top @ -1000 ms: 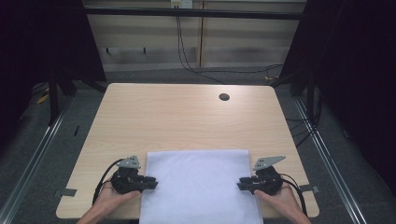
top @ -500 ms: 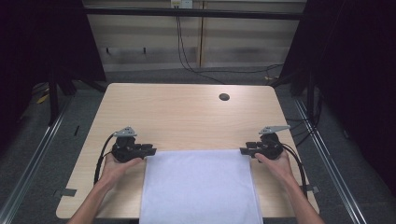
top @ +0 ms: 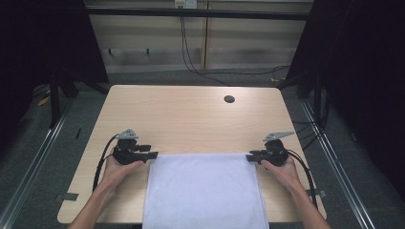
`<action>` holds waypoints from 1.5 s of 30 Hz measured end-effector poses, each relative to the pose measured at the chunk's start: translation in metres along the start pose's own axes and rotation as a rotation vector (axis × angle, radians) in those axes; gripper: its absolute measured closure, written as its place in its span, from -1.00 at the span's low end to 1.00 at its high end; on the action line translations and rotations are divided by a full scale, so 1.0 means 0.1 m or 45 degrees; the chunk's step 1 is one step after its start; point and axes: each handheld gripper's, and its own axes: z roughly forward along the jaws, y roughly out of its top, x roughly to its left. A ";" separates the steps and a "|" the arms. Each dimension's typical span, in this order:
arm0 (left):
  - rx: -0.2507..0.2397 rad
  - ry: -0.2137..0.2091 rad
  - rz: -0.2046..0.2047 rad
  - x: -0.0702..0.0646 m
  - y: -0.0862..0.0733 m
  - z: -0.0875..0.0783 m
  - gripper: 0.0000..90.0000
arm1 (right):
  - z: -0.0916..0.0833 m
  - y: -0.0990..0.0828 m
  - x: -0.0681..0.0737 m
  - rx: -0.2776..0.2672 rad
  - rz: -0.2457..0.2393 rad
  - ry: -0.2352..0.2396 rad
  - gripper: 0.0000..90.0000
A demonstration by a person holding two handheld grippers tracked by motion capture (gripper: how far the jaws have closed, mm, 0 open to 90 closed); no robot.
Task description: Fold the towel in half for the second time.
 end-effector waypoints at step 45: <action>-0.156 -0.035 -0.055 0.16 0.49 -0.08 0.85 | -0.30 0.61 -0.24 -0.263 0.063 -0.024 0.93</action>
